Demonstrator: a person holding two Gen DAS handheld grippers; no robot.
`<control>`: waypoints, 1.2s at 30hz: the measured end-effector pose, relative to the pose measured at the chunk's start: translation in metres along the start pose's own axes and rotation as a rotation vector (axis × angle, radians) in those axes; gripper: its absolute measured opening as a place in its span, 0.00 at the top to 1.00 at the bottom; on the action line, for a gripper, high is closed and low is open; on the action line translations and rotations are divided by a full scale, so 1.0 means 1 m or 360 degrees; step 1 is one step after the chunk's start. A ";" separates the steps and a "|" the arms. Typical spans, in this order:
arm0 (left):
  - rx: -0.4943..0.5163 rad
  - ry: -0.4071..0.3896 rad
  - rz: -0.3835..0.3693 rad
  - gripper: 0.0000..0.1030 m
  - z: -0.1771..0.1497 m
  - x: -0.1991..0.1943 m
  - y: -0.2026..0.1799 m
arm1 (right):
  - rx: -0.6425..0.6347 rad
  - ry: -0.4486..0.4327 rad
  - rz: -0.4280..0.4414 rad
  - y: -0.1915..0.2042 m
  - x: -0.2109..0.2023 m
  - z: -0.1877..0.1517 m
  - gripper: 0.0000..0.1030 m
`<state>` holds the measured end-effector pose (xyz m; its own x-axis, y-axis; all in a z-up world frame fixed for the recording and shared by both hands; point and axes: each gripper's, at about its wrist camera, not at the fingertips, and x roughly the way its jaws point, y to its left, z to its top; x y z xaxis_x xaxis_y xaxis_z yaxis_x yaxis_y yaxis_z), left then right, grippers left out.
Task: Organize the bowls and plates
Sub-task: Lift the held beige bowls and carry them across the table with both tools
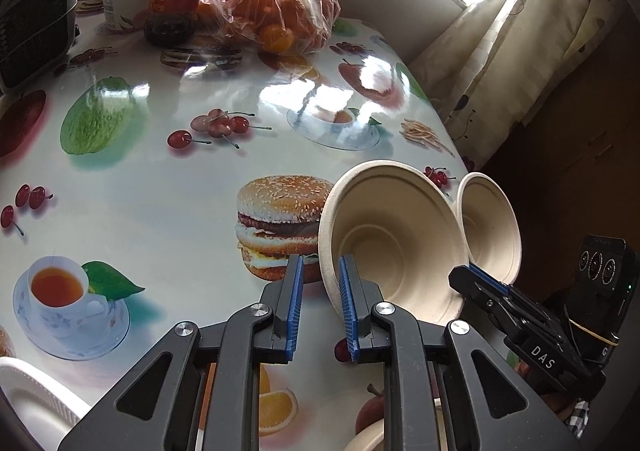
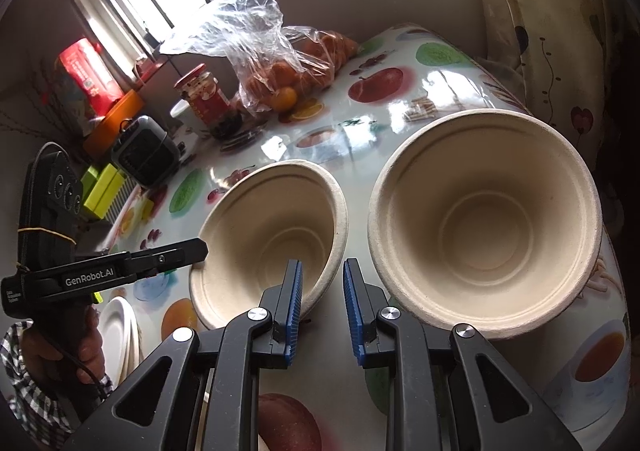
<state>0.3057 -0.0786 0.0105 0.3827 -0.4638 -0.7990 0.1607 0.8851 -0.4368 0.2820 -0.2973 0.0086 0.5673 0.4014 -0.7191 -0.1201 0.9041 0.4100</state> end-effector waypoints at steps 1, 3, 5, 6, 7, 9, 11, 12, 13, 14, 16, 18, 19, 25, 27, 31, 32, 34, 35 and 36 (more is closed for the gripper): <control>0.0003 0.0000 -0.0003 0.85 0.000 0.000 0.000 | 0.0000 -0.0002 0.0002 0.000 0.000 0.000 0.83; 0.0005 -0.0003 0.0002 0.88 0.001 0.000 -0.001 | -0.0001 -0.0006 0.0000 0.000 0.000 0.000 0.83; 0.0009 -0.0010 0.0005 0.91 0.001 0.000 -0.002 | -0.0002 -0.0007 -0.0003 0.000 0.001 0.001 0.84; 0.0005 -0.0011 0.0005 0.91 0.001 0.000 -0.001 | -0.0005 -0.0005 -0.0006 0.001 0.001 0.001 0.85; 0.0000 -0.0009 0.0002 0.91 0.001 0.000 -0.001 | -0.0008 -0.0004 -0.0007 0.001 0.001 0.000 0.85; -0.0007 -0.0009 -0.0003 0.91 0.001 0.000 0.000 | -0.0007 -0.0004 -0.0007 0.001 0.001 0.000 0.85; -0.0003 -0.0010 -0.0002 0.91 0.001 0.000 0.000 | -0.0006 -0.0003 -0.0010 0.001 0.001 0.000 0.85; -0.0007 -0.0012 -0.0004 0.91 0.001 0.000 0.001 | -0.0007 -0.0003 -0.0010 0.001 0.001 0.001 0.85; -0.0009 -0.0010 -0.0004 0.91 0.001 0.000 0.000 | -0.0007 -0.0003 -0.0009 0.001 0.001 0.001 0.85; -0.0010 -0.0011 -0.0006 0.91 0.001 0.000 0.000 | -0.0007 -0.0005 -0.0008 0.001 0.001 0.001 0.85; -0.0011 -0.0015 -0.0011 0.91 0.001 -0.003 0.000 | -0.0009 -0.0008 -0.0005 0.002 0.000 0.000 0.85; -0.0007 -0.0019 -0.0016 0.91 0.000 -0.005 -0.001 | -0.0011 -0.0011 -0.0007 0.003 -0.001 0.000 0.85; -0.0006 -0.0020 -0.0018 0.91 0.000 -0.006 -0.002 | -0.0011 -0.0014 -0.0007 0.003 -0.002 0.000 0.85; -0.0003 -0.0030 -0.0040 0.91 -0.005 -0.015 -0.004 | -0.0009 -0.0034 -0.0001 0.007 -0.011 -0.004 0.85; -0.0002 -0.0032 -0.0043 0.91 -0.006 -0.018 -0.005 | -0.0012 -0.0041 0.0000 0.008 -0.015 -0.006 0.85; 0.0022 -0.0049 -0.0050 0.91 -0.010 -0.027 -0.010 | -0.0007 -0.0066 0.0004 0.012 -0.026 -0.011 0.85; 0.0030 -0.0055 -0.0054 0.91 -0.010 -0.029 -0.011 | -0.0006 -0.0074 0.0005 0.013 -0.029 -0.012 0.85; 0.0033 -0.0063 -0.0065 0.91 -0.013 -0.034 -0.012 | -0.0008 -0.0088 0.0006 0.015 -0.035 -0.014 0.85; 0.0041 -0.0072 -0.0069 0.91 -0.014 -0.036 -0.014 | -0.0008 -0.0095 0.0007 0.016 -0.038 -0.015 0.85; 0.0046 -0.0076 -0.0071 0.91 -0.015 -0.038 -0.015 | -0.0010 -0.0102 0.0008 0.018 -0.041 -0.017 0.85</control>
<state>0.2754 -0.0744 0.0412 0.4172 -0.5010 -0.7583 0.2047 0.8647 -0.4587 0.2432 -0.2952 0.0360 0.6177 0.3962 -0.6793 -0.1282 0.9030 0.4100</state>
